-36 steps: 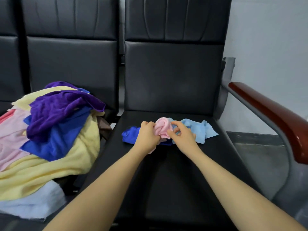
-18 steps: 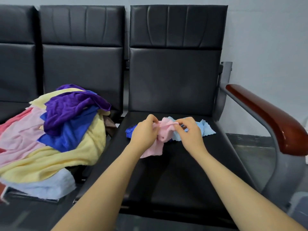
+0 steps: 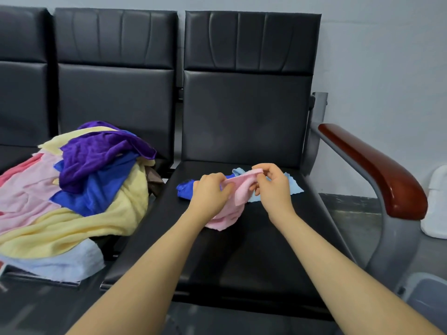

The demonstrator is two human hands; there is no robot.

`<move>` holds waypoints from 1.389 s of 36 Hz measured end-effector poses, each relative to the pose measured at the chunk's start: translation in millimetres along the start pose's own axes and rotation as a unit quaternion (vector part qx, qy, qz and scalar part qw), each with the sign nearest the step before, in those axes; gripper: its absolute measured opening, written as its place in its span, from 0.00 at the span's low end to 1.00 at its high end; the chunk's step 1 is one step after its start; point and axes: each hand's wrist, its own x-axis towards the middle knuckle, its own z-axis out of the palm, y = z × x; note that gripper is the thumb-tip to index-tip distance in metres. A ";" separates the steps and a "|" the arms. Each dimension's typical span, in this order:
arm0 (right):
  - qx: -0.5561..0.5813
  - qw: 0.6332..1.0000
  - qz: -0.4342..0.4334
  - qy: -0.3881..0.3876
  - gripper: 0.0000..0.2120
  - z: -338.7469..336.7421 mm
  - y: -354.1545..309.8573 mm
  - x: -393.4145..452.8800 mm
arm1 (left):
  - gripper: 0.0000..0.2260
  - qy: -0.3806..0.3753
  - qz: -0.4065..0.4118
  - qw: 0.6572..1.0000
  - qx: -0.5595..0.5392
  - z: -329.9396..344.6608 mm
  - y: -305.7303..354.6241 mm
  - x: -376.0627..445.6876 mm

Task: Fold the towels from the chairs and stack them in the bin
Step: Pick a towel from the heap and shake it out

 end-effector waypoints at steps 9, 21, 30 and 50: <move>-0.110 0.988 -0.071 -0.078 0.02 -9.1 0.6 -6.5 | 0.13 0.098 0.027 0.988 -0.119 -19.3 14.4 -0.8; -0.244 0.964 -0.034 0.103 0.08 -29.5 0.4 -5.2 | 0.17 -0.020 0.106 0.994 0.010 -35.5 7.5 -1.3; -0.220 0.963 -0.020 0.156 0.05 -47.5 -11.5 2.1 | 0.06 -0.102 0.079 0.991 -0.031 -53.5 2.8 -8.7; -0.202 0.962 -0.013 0.183 0.07 -67.3 -25.8 -2.9 | 0.06 0.128 -0.022 0.991 -0.027 -71.8 23.4 -11.6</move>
